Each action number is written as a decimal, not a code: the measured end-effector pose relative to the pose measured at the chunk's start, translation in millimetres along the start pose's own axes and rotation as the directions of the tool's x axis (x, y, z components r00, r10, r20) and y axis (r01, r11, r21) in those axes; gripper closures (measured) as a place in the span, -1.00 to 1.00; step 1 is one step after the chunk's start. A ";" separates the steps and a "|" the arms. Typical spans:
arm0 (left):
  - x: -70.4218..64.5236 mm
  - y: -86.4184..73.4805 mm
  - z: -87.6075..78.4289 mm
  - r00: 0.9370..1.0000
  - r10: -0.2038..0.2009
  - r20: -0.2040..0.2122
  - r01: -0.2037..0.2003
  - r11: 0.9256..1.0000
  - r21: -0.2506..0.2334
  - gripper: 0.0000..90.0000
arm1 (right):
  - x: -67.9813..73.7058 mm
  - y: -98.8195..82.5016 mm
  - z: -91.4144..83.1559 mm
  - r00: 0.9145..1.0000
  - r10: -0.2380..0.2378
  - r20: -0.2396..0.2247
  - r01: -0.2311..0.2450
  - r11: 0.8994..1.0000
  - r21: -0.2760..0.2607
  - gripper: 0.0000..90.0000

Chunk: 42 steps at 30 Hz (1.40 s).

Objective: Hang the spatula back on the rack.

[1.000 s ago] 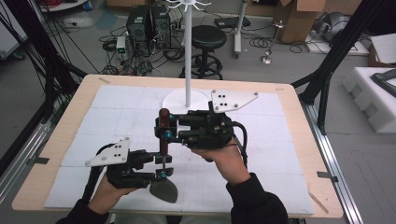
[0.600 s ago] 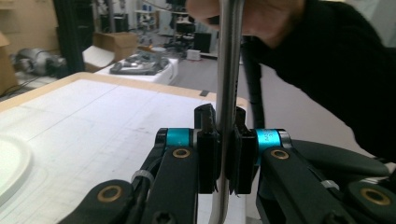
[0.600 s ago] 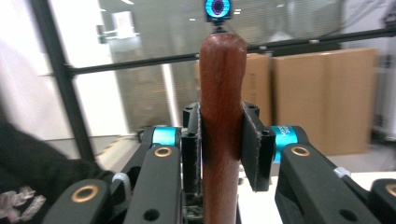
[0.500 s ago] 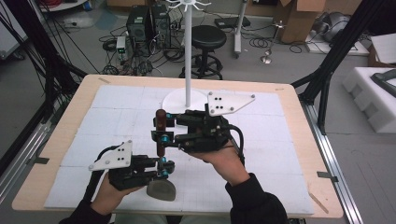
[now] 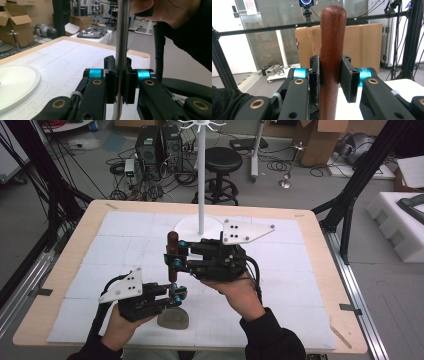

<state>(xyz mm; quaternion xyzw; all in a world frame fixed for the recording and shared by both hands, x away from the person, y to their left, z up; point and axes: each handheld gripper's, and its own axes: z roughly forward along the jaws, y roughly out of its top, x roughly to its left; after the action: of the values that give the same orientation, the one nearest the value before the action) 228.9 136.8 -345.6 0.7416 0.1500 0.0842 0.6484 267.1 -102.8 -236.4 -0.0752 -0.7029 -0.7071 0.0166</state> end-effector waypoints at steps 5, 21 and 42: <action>8.3 2.2 -5.9 0.999 -0.042 -0.028 0.041 0.998 -0.048 0.38 | -5.8 4.7 -1.7 1.000 0.002 0.007 -0.002 1.000 -0.017 0.61; 43.5 -23.0 -67.2 0.970 -0.077 -0.233 0.052 0.992 -0.111 -0.44 | -106.7 56.8 3.3 0.998 0.020 0.064 -0.021 1.000 0.016 0.61; 61.7 -41.5 -98.9 0.944 -0.106 -0.313 0.069 0.990 -0.126 -0.50 | -200.1 110.3 -3.1 0.989 0.027 0.145 -0.029 1.000 0.011 0.61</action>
<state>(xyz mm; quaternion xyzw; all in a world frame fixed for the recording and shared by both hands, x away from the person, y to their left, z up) 250.7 254.6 -376.5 0.6729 0.2806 0.1824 0.6597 478.8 -123.5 -152.9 -0.1362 -0.7056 -0.6950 -0.0240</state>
